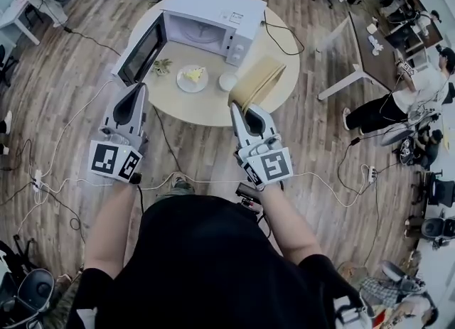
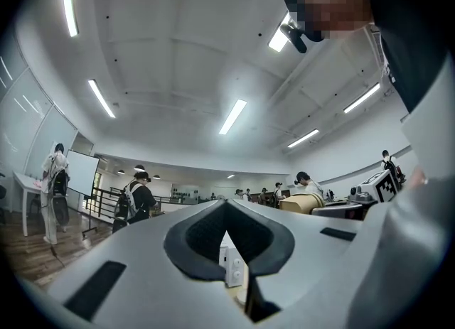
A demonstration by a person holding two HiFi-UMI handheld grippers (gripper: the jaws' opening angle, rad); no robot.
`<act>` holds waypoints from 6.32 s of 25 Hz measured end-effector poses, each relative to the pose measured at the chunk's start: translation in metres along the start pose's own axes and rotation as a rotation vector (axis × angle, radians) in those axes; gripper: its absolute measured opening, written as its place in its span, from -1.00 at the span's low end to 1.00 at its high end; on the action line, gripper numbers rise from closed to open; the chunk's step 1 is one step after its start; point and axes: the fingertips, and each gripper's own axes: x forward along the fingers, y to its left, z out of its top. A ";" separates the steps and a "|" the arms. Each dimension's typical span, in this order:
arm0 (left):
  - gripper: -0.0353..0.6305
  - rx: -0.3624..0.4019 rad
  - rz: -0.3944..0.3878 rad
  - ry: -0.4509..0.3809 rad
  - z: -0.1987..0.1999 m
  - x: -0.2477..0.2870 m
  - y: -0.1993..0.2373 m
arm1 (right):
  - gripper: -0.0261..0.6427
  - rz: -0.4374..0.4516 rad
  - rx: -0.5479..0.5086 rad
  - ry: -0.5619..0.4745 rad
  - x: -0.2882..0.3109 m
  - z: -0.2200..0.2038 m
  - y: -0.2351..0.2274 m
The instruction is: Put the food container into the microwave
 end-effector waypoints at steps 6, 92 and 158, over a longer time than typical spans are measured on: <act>-0.84 -0.009 -0.014 -0.008 0.000 0.009 0.048 | -0.85 -0.042 0.008 0.002 0.041 0.000 0.004; -0.84 -0.175 0.105 0.099 -0.133 0.137 0.158 | -0.85 0.604 -0.381 0.446 0.336 -0.164 -0.018; -0.84 -0.299 0.225 0.239 -0.208 0.102 0.162 | -0.85 0.493 -0.500 1.123 0.380 -0.389 -0.113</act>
